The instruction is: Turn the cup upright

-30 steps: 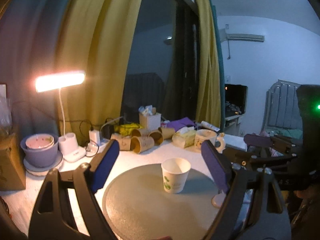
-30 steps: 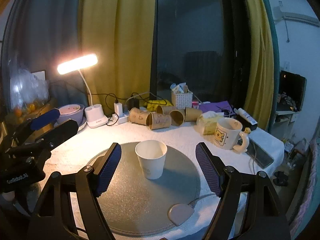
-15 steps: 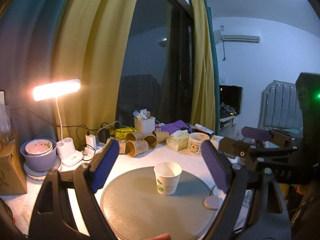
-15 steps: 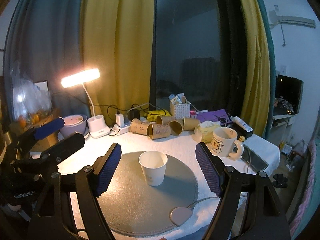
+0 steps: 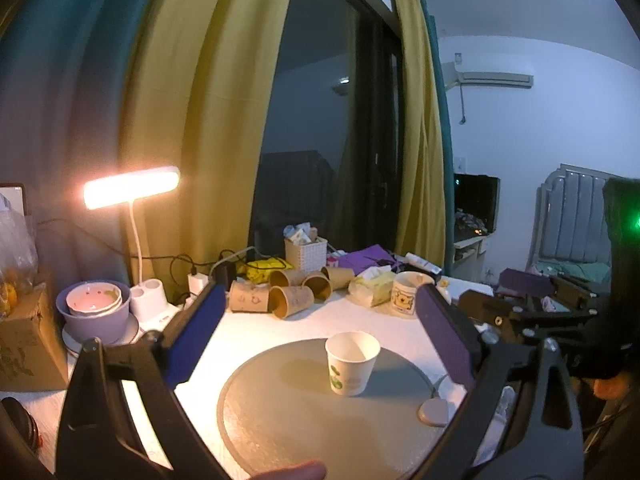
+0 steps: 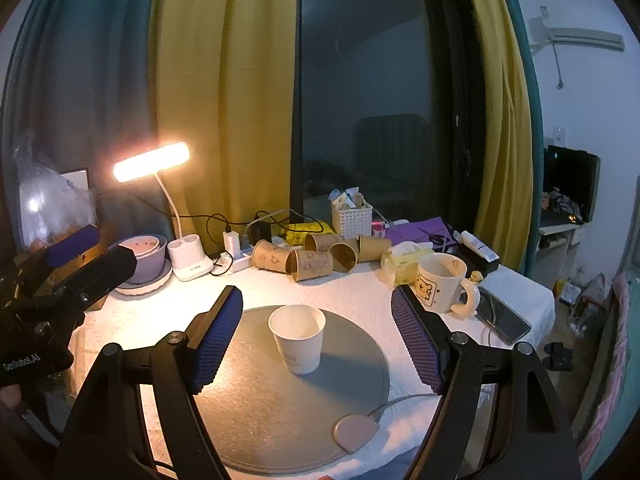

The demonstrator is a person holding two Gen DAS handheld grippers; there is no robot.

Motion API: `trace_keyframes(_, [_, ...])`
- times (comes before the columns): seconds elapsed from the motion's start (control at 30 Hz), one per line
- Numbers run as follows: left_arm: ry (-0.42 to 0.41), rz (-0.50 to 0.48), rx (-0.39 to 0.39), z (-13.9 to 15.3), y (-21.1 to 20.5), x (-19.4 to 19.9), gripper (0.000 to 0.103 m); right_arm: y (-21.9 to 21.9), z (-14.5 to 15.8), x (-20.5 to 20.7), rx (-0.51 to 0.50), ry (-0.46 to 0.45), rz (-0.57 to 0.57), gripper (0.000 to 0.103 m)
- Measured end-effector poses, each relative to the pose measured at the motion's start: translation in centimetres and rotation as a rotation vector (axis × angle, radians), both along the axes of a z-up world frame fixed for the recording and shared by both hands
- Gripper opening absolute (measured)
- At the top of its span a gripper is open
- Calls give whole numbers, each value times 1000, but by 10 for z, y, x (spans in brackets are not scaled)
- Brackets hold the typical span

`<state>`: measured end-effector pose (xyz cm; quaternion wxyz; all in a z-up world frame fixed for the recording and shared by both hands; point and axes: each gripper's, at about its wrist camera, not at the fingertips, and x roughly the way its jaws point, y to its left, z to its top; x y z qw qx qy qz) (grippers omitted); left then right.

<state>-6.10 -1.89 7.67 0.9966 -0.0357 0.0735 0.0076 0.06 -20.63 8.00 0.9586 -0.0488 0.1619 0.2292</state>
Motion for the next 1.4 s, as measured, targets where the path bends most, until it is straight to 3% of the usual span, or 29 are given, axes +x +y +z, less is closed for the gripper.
trace_keyframes(1.4, [24, 5, -13, -11, -1, 4, 97, 3, -6, 4, -12, 17, 7, 80])
